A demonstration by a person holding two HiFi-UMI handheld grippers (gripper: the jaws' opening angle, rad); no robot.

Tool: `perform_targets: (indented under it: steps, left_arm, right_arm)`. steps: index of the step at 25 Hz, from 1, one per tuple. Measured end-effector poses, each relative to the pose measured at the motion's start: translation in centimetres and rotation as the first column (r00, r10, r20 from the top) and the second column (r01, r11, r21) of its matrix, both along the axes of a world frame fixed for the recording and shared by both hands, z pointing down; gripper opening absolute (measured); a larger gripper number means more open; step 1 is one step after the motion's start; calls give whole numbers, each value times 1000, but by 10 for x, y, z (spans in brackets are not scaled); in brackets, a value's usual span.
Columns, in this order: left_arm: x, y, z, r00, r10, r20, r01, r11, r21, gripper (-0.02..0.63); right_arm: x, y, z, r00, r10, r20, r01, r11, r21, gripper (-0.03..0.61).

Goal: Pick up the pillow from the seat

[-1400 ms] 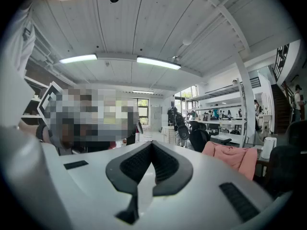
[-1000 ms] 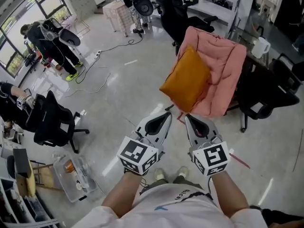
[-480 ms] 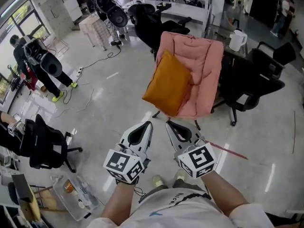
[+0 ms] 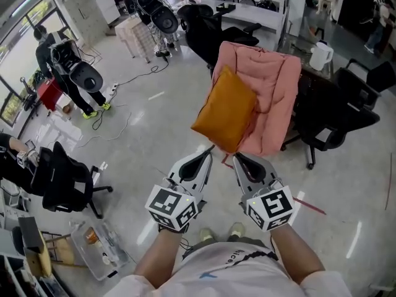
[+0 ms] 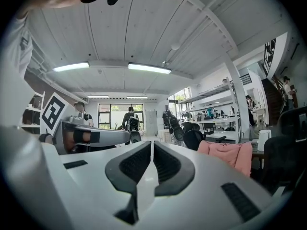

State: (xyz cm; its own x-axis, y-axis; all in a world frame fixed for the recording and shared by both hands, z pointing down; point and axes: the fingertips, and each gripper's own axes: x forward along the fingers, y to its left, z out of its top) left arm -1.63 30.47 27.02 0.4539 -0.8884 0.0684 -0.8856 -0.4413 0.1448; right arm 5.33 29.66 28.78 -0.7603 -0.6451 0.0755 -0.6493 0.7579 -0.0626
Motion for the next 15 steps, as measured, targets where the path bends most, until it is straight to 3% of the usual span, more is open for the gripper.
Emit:
perform_targets:
  steps: [6, 15]
  left_arm:
    - [21, -23, 9, 999, -26, 19, 27, 1000, -16, 11]
    - [35, -58, 21, 998, -35, 44, 37, 998, -48, 11]
  right_arm:
    - [33, -25, 11, 1000, 10, 24, -10, 999, -31, 18]
    - [51, -60, 23, 999, 18, 41, -15, 998, -67, 18]
